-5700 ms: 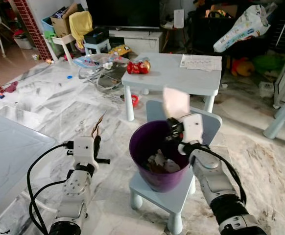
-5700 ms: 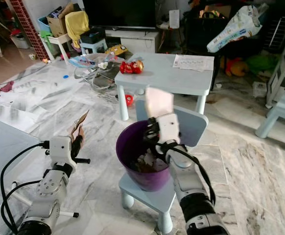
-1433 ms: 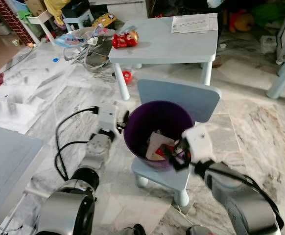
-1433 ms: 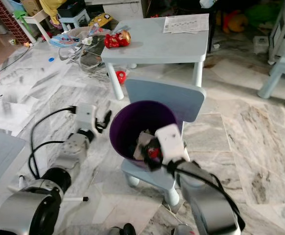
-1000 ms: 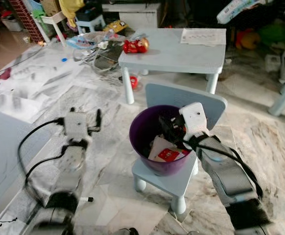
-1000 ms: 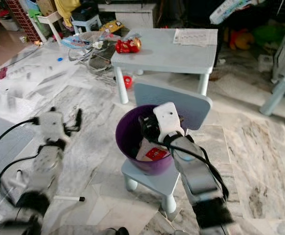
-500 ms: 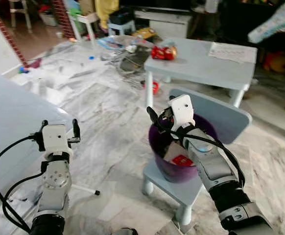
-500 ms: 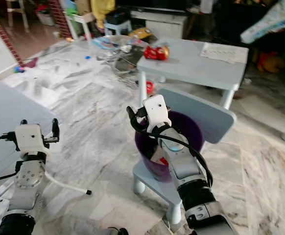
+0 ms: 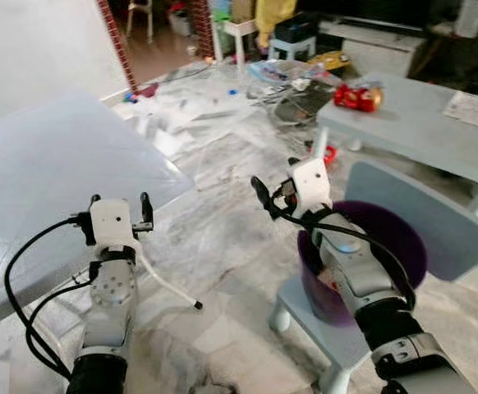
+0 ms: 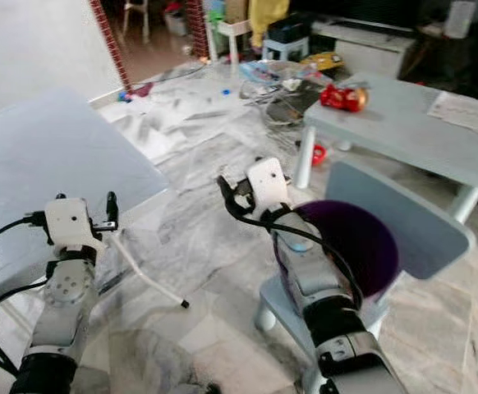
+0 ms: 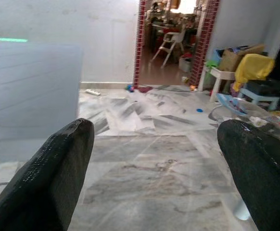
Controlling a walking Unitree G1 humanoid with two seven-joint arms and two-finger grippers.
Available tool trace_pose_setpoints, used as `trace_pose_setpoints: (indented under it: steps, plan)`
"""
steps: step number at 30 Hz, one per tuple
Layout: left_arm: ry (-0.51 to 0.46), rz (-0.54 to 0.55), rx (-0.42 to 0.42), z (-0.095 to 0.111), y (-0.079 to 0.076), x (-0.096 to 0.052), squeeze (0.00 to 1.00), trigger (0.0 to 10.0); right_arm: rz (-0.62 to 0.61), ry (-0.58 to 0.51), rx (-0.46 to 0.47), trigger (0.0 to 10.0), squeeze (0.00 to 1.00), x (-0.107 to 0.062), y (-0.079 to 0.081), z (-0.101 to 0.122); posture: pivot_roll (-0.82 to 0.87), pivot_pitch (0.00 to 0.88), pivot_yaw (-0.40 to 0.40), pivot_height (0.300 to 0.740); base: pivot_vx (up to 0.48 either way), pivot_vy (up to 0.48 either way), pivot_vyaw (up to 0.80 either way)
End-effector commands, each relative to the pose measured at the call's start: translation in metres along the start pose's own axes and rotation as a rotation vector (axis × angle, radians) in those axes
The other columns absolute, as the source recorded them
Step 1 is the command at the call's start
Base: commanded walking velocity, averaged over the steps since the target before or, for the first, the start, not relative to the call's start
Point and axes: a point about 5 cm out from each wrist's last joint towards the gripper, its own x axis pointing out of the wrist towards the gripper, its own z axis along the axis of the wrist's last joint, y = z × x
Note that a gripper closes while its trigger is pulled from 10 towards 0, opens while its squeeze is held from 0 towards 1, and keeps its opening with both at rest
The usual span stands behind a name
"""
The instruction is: Picking trash to rubbish bin
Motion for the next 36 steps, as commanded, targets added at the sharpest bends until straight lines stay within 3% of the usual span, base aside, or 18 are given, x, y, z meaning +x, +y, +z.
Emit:
trace_pose_setpoints:
  steps: [1,14,26,34,36]
  plan:
    - [0.001,0.026,0.016,0.002,0.007,0.002,0.0,10.0,0.044,-0.029,0.014,10.0,0.96,0.007,0.013,0.007,0.0,0.002,0.083,0.74,0.0,0.0,0.8]
    - [0.048,0.026,0.016,-0.007,0.009,-0.01,0.0,10.0,-0.041,-0.1,0.007,10.0,0.96,0.002,0.0,0.013,0.0,0.004,0.085,0.74,0.0,0.0,0.8]
    - [0.065,0.019,-0.008,-0.006,0.002,-0.009,0.0,10.0,-0.036,-0.121,0.008,10.0,0.96,0.005,0.003,0.017,0.0,0.0,0.081,0.74,0.0,0.0,0.79]
    - [0.113,-0.089,-0.018,-0.022,-0.01,-0.018,0.0,10.0,-0.179,-0.152,0.002,10.0,0.93,-0.005,-0.013,0.014,0.0,0.002,0.075,0.74,0.0,0.0,0.1]
    - [0.115,-0.15,-0.011,-0.021,-0.022,-0.016,0.0,10.0,-0.208,-0.138,-0.014,10.0,0.93,-0.008,-0.02,0.011,-0.01,0.004,0.074,0.74,0.0,0.0,0.0]
